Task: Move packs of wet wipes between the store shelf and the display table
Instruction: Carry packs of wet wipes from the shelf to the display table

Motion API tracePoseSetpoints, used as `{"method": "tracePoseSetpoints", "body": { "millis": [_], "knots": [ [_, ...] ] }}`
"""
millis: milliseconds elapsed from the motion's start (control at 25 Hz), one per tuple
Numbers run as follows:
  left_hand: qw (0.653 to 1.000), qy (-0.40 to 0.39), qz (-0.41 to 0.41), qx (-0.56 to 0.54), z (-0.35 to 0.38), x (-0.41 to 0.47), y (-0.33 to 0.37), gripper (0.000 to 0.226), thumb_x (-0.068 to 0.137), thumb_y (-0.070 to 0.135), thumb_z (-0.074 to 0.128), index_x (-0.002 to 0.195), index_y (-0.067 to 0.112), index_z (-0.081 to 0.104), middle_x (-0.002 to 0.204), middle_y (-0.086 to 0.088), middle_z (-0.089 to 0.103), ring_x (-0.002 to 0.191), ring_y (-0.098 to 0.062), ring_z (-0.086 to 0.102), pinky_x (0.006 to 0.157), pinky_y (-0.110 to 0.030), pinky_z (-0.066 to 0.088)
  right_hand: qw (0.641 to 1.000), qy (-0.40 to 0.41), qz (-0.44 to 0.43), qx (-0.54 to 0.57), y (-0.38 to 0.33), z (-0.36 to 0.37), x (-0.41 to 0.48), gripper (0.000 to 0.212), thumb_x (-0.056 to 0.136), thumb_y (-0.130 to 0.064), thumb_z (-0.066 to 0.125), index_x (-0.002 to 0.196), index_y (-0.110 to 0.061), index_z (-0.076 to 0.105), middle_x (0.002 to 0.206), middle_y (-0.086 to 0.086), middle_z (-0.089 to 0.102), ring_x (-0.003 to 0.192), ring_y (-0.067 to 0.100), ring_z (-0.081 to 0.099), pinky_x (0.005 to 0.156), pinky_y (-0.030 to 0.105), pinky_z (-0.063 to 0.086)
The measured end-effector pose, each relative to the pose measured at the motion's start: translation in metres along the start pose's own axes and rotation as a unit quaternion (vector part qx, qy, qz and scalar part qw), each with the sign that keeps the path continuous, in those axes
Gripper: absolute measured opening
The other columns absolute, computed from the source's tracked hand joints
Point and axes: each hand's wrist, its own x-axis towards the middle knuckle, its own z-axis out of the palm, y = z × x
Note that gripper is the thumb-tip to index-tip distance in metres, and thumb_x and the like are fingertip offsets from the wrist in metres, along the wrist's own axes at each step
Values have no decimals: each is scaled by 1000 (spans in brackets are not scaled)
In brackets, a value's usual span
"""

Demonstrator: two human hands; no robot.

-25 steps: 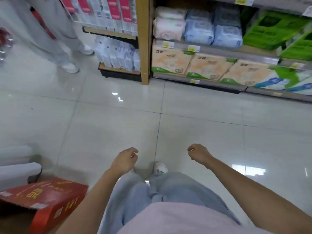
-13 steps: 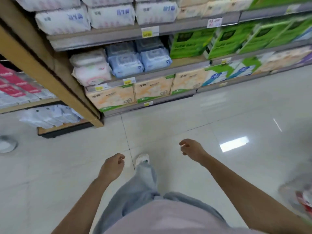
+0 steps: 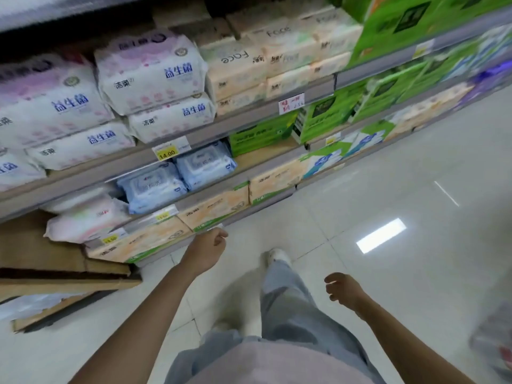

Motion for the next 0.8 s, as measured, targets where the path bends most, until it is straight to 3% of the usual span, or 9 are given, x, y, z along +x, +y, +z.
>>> {"method": "tracePoseSetpoints", "body": {
  "millis": [120,280,360,480,600,800],
  "knots": [
    [997,36,-48,-44,7,21,19,24,95,18,49,115,17,61,117,-4,64,104,-18,59,82,-24,42,994,-14,-70,-87,-71,-43,42,28,89,-8,52,115,-7,61,109,15,66,89,27,65,81,33,54],
    [984,82,-77,-137,7,30,53,15,95,19,51,106,26,60,105,3,63,103,-14,60,74,-15,39,967,-30,-211,-137,-191,-79,61,29,90,-10,48,115,-11,61,105,12,65,91,26,63,61,23,46],
    [975,122,-72,-172,-5,36,70,15,94,19,54,105,25,62,102,3,66,99,-14,62,73,-15,41,951,-32,-279,-130,-241,-84,56,27,92,-11,47,117,-12,60,101,10,64,91,25,61,66,27,46],
    [952,188,-30,-240,-38,42,97,17,94,15,54,102,27,63,100,5,69,94,-7,63,73,-11,44,921,-46,-376,-94,-294,-86,39,24,94,-11,51,115,-13,62,96,1,63,90,19,62,76,28,48],
    [929,243,28,-279,-83,42,127,25,94,11,54,95,36,61,97,9,70,92,-3,64,80,-15,46,887,-51,-454,-61,-329,-92,11,21,92,-10,56,111,-11,65,92,-6,63,76,1,59,69,10,44],
    [888,329,164,-275,-153,28,191,30,91,3,56,100,31,63,94,9,70,89,-1,63,77,-11,46,819,-69,-568,39,-388,-124,-58,32,90,2,56,97,-28,62,89,3,67,77,10,59,71,12,46]
  ]
}}
